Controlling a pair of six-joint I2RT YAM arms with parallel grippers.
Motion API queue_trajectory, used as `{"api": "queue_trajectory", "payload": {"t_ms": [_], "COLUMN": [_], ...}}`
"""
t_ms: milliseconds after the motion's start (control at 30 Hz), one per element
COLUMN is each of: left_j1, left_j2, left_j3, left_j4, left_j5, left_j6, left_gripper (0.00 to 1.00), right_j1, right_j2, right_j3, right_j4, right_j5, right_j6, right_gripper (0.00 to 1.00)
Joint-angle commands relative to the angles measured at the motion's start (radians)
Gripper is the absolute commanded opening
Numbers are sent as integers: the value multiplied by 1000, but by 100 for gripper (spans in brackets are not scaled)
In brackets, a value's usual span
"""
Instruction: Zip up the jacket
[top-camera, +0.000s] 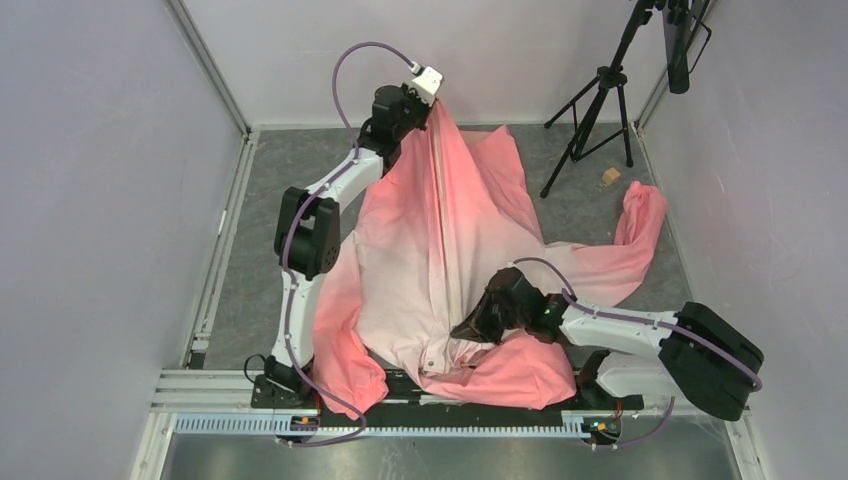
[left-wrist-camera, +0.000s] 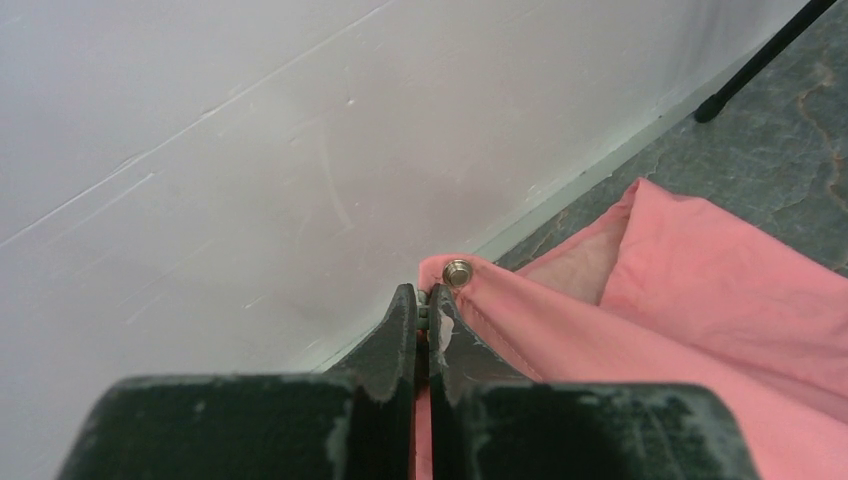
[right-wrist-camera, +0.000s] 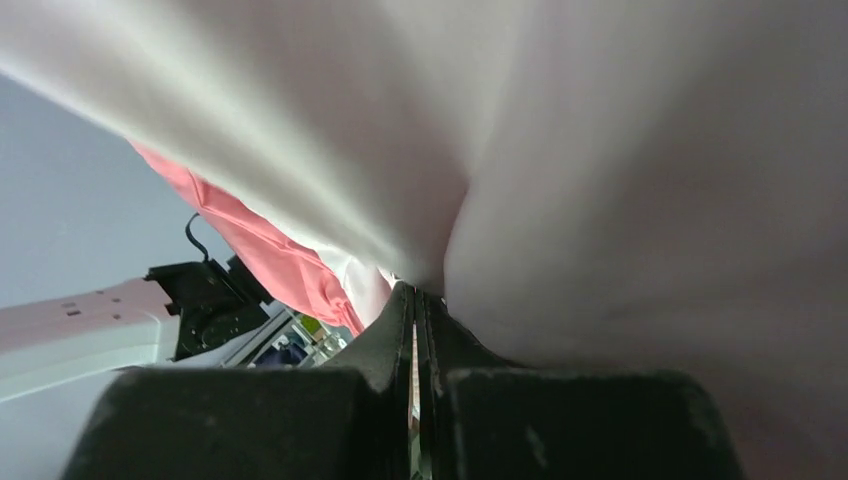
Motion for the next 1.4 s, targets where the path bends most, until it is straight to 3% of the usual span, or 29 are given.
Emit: {"api": "queue_trajectory", "payload": {"t_ms": [0,367,567,600,667,700,767,833,967,1133,1233,1367], "left_j1": [25,37,22,18,12,11,8,7,8,8,7,6], "left_j2": [55,175,125,104,47,20,-62,-160,-388,-691,-901,-1231], "left_j3": [125,249,122,77,-12,-59,-168,-270,-391,-457,-556,-646], "left_j4": [138,56,130,153,188,210,252,241,33,-357,-361,-332], "left_j5": [-160,-232,-239,-240,-238,-248,-257,-254,-165,-53,139,275], "left_j6": [128,166,181,169,140,124,63,-25,-262,-649,-752,-701], "left_gripper": [2,2,3,9,38,53,74,99,100,100,99,100], "right_j1": [127,331,362,362,362,363,361,358,356,356,356,357], "right_j2": [-47,-263,-305,-325,-378,-412,-471,-504,-559,-596,-620,-628], "right_j3": [-70,-68,-109,-117,-121,-115,-88,-11,122,292,369,547], "right_j4": [-97,-280,-223,-198,-164,-159,-163,-285,-292,-320,-278,-214], "right_j5": [-74,-29,66,125,245,312,434,566,678,901,1097,1142], "right_j6": [101,211,199,161,84,34,-124,-313,-842,-1280,-1419,-1602], "right_gripper": [0,0,0,4,43,60,73,83,90,98,98,98]}}
